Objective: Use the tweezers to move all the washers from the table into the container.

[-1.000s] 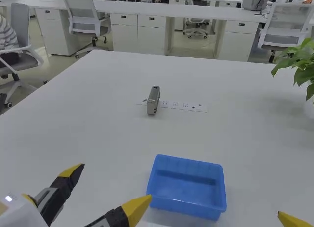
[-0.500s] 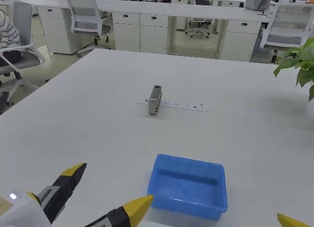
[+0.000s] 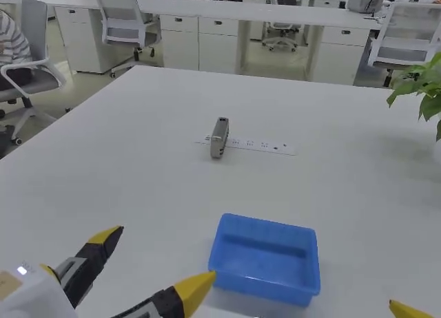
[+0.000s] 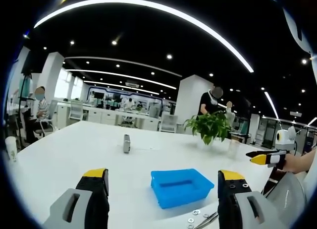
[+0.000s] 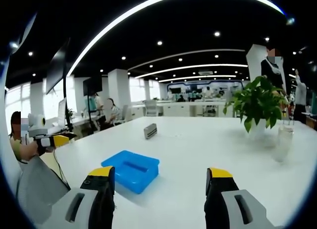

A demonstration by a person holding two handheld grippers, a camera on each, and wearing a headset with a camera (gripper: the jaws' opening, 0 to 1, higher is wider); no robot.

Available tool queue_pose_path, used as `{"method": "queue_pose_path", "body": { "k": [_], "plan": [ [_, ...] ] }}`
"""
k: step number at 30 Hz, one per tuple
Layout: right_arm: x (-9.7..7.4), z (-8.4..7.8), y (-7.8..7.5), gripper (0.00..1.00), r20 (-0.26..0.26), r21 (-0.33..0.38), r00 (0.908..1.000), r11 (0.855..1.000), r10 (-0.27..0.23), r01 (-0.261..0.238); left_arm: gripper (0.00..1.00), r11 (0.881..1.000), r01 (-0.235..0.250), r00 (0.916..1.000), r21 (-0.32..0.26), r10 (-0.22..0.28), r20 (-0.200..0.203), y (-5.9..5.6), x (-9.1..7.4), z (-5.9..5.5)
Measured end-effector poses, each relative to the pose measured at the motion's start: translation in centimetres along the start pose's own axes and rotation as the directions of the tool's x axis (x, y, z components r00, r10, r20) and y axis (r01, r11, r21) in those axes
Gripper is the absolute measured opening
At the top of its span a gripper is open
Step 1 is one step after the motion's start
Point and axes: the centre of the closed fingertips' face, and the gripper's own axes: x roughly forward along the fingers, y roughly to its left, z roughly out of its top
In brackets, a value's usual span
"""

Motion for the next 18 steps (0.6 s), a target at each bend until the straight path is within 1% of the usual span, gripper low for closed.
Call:
{"method": "queue_pose_path", "body": {
  "k": [10,13,14,15,16,17,18],
  "plan": [
    [0.0,0.0,-0.1,0.73,-0.003,-0.001,1.0000,1.000,-0.009,0.009,0.93,1.000,0.001,1.0000,-0.008,-0.001,0.002,0.0,0.0,0.0],
    [0.0,-0.1,-0.2,0.73,-0.011,-0.003,0.9999,1.000,-0.011,0.011,0.91,1.000,0.008,0.9999,-0.002,-0.008,-0.011,-0.2,0.0,-0.1],
    [-0.1,-0.2,-0.2,0.72,-0.025,-0.009,0.9996,1.000,-0.013,0.013,0.90,1.000,0.019,0.9994,0.005,-0.019,-0.030,-0.3,0.0,-0.4],
    [-0.1,-0.4,-0.2,0.71,-0.036,-0.022,0.9993,1.000,-0.012,0.012,0.89,0.999,0.028,0.9978,0.019,-0.026,-0.061,-0.4,0.0,-0.8],
    [-0.1,-0.7,-0.2,0.70,-0.064,-0.036,0.9979,0.999,-0.012,0.010,0.85,0.999,0.034,0.9932,0.038,-0.030,-0.113,-0.4,-0.1,-1.6],
    [-0.1,-0.9,0.0,0.67,-0.083,-0.037,0.9965,0.999,-0.002,-0.001,0.82,0.998,0.049,0.9871,0.041,-0.042,-0.154,-0.6,-0.1,-2.2],
    [0.0,-1.1,0.4,0.65,-0.112,-0.049,0.9935,0.999,0.018,-0.023,0.80,0.996,0.072,0.9764,0.043,-0.062,-0.207,-0.8,-0.1,-3.0]
  ]
}}
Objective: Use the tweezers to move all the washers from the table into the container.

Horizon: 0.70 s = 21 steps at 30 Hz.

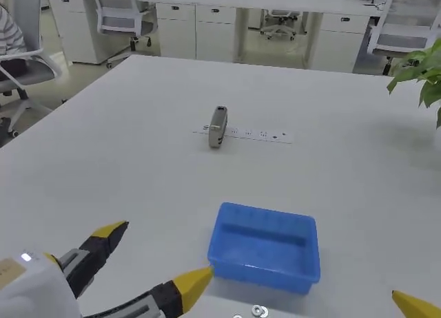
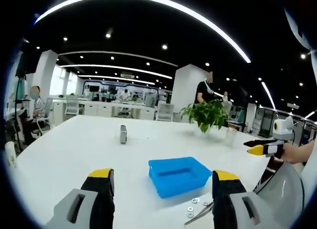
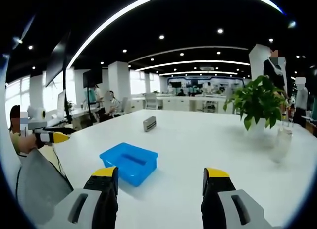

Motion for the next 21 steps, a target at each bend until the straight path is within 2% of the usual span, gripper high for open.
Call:
{"method": "queue_pose_path", "body": {
  "k": [2,3,5,6,8,9,10,11,12,13,14,15,16,17,18,19,20,21],
  "plan": [
    [0.2,-0.4,0.5,0.57,-0.045,-0.051,0.9988,0.998,0.021,-0.024,0.74,0.999,0.034,0.9972,0.011,-0.033,-0.067,-0.4,0.2,-0.9],
    [0.3,-0.6,0.7,0.54,-0.067,-0.070,0.9974,0.997,0.028,-0.033,0.70,0.998,0.058,0.9931,0.014,-0.056,-0.103,-0.7,0.3,-1.4],
    [0.7,-0.7,1.5,0.48,-0.093,-0.095,0.9941,0.993,0.056,-0.065,0.58,0.993,0.114,0.9827,0.020,-0.110,-0.149,-1.6,0.5,-2.0],
    [1.2,-0.8,1.7,0.47,-0.106,-0.074,0.9926,0.995,0.058,-0.066,0.55,0.987,0.154,0.9727,0.044,-0.144,-0.182,-2.2,0.7,-2.4],
    [1.8,-1.0,2.7,0.46,-0.117,-0.042,0.9873,0.993,0.107,-0.113,0.51,0.978,0.195,0.9504,0.074,-0.170,-0.261,-2.5,0.8,-3.5],
    [2.3,-1.4,3.0,0.44,-0.142,-0.052,0.9830,0.991,0.117,-0.125,0.50,0.968,0.215,0.9392,0.132,-0.167,-0.300,-2.4,1.1,-4.0],
    [2.5,-1.8,3.4,0.41,-0.162,-0.072,0.9771,0.986,0.138,-0.151,0.46,0.959,0.241,0.9267,0.149,-0.181,-0.329,-2.6,1.2,-4.4],
    [2.9,-2.4,4.3,0.39,-0.192,-0.077,0.9656,0.978,0.175,-0.193,0.43,0.947,0.281,0.9016,0.157,-0.204,-0.381,-3.0,1.2,-5.2],
    [3.2,-2.9,4.7,0.38,-0.212,-0.072,0.9578,0.974,0.194,-0.213,0.41,0.938,0.303,0.8888,0.170,-0.214,-0.405,-3.1,1.3,-5.6],
    [3.5,-3.5,5.6,0.38,-0.236,-0.058,0.9445,0.967,0.229,-0.249,0.38,0.924,0.340,0.8671,0.177,-0.235,-0.439,-3.4,1.4,-6.2],
    [3.7,-4.0,6.1,0.38,-0.252,-0.047,0.9332,0.960,0.257,-0.277,0.35,0.915,0.367,0.8435,0.170,-0.250,-0.475,-3.7,1.3,-6.8],
    [3.9,-4.7,6.7,0.37,-0.277,-0.030,0.9174,0.952,0.286,-0.306,0.33,0.902,0.400,0.8182,0.166,-0.269,-0.508,-4.0,1.4,-7.4],
    [4.0,-5.2,7.0,0.35,-0.295,-0.025,0.9060,0.945,0.304,-0.325,0.30,0.897,0.413,0.8016,0.156,-0.277,-0.530,-4.1,1.4,-7.8],
    [4.1,-5.9,7.5,0.34,-0.318,-0.031,0.8903,0.935,0.326,-0.353,0.28,0.894,0.423,0.7885,0.149,-0.283,-0.546,-4.2,1.4,-8.2],
    [4.1,-6.3,7.8,0.32,-0.335,-0.036,0.8806,0.929,0.335,-0.367,0.26,0.887,0.438,0.7729,0.145,-0.289,-0.565,-4.3,1.6,-8.6],
    [4.1,-6.5,8.0,0.31,-0.345,-0.035,0.8752,0.927,0.339,-0.373,0.25,0.883,0.446,0.7643,0.149,-0.289,-0.577,-4.3,1.7,-8.9],
    [4.2,-7.0,8.4,0.29,-0.369,-0.036,0.8604,0.920,0.351,-0.391,0.24,0.877,0.455,0.7581,0.156,-0.289,-0.585,-4.3,1.8,-9.1],
    [4.3,-7.2,8.6,0.27,-0.375,-0.043,0.8568,0.917,0.353,-0.397,0.23,0.870,0.467,0.7487,0.160,-0.292,-0.595,-4.4,2.1,-9.3]
  ]
}}
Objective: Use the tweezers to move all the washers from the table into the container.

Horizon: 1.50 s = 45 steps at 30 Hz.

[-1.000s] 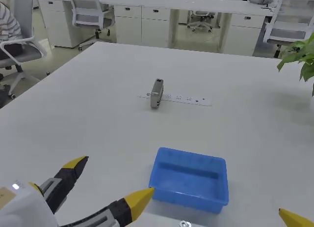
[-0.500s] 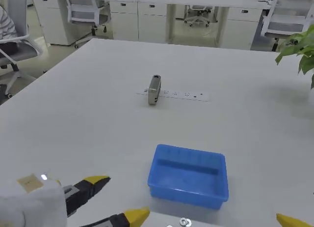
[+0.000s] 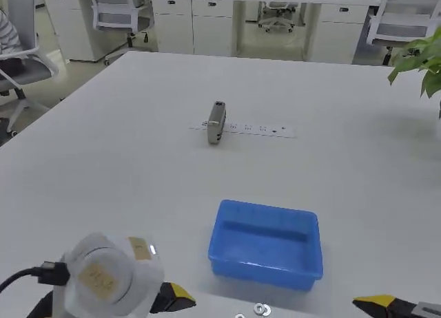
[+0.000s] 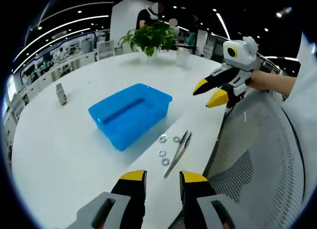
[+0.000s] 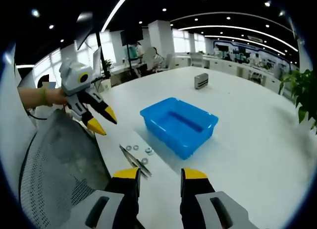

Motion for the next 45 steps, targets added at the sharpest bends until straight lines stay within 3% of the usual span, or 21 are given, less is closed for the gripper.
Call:
{"method": "queue_pose_path", "body": {
  "k": [6,8,11,18,23,28,33,35,45],
  "plan": [
    [1.6,-0.7,0.9,0.25,-0.052,-0.021,0.9975,0.999,0.047,-0.048,0.16,0.996,0.063,0.9955,0.057,-0.059,-0.075,-0.6,1.6,-0.5],
    [2.0,-1.0,1.1,0.24,-0.072,-0.041,0.9960,0.998,0.052,-0.055,0.14,0.992,0.091,0.9903,0.082,-0.082,-0.112,-0.9,2.1,-0.9],
    [2.4,-1.2,1.4,0.23,-0.099,-0.070,0.9930,0.995,0.064,-0.071,0.11,0.984,0.103,0.9835,0.144,-0.079,-0.163,-0.9,2.7,-1.4],
    [3.2,-1.2,1.9,0.19,-0.133,-0.121,0.9874,0.987,0.086,-0.102,0.02,0.968,0.102,0.9721,0.228,-0.049,-0.229,-0.7,4.0,-1.8],
    [3.7,-1.1,2.5,0.19,-0.151,-0.159,0.9827,0.978,0.107,-0.131,0.00,0.942,0.114,0.9604,0.316,-0.023,-0.278,-0.5,4.4,-2.4],
    [4.2,-1.2,3.1,0.19,-0.169,-0.196,0.9780,0.968,0.122,-0.155,0.00,0.928,0.129,0.9592,0.350,-0.027,-0.282,-0.5,4.3,-2.3],
    [4.7,-1.4,3.6,0.19,-0.191,-0.231,0.9722,0.956,0.136,-0.179,0.00,0.884,0.152,0.9615,0.441,-0.029,-0.273,-0.8,3.6,-1.7],
    [4.8,-1.5,3.7,0.19,-0.195,-0.236,0.9710,0.954,0.139,-0.184,0.00,0.874,0.140,0.9653,0.466,-0.015,-0.261,-0.8,3.1,-1.1],
    [5.0,-1.5,4.0,0.18,-0.194,-0.251,0.9693,0.948,0.151,-0.198,0.00,0.858,0.129,0.9796,0.498,-0.032,-0.199,-1.8,0.8,1.5]
  ]
}}
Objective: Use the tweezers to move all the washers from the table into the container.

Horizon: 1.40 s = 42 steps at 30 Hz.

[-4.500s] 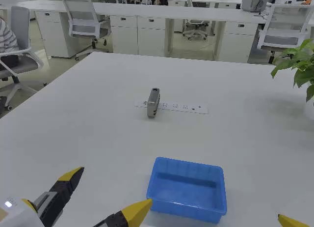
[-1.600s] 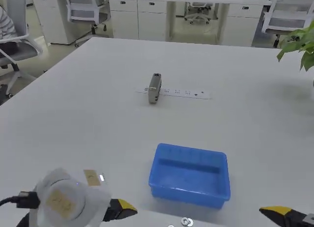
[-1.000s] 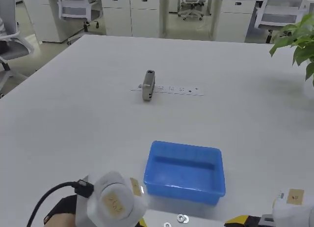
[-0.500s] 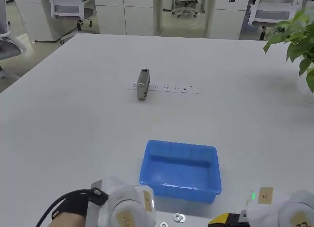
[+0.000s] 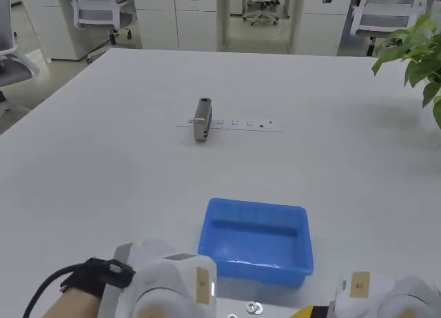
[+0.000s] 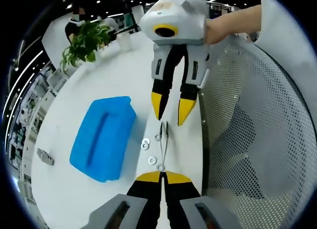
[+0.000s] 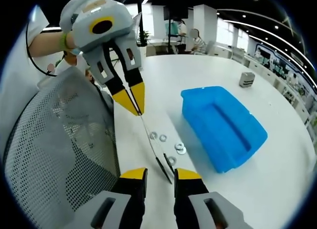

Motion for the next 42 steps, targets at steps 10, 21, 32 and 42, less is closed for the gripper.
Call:
{"method": "queue_pose_path", "body": {
  "k": [10,21,32,42],
  "plan": [
    [0.6,0.7,0.9,0.16,0.015,-0.028,0.9995,0.999,0.028,-0.027,0.00,1.000,0.005,0.9989,-0.006,-0.005,0.047,-0.5,-2.0,2.2],
    [2.3,2.6,2.4,0.14,0.064,-0.067,0.9931,0.993,0.099,-0.095,0.00,0.998,0.027,0.9959,-0.062,-0.022,0.088,-0.9,-3.3,3.0],
    [3.6,4.3,2.7,0.08,0.088,-0.110,0.9843,0.984,0.153,-0.143,0.00,0.997,0.005,0.9969,-0.074,0.001,0.079,-0.6,-4.5,2.6],
    [4.3,6.2,2.8,0.07,0.133,-0.131,0.9772,0.980,0.166,-0.149,0.00,0.999,-0.023,0.9970,-0.047,0.027,0.073,0.3,-5.6,3.2]
  ]
}}
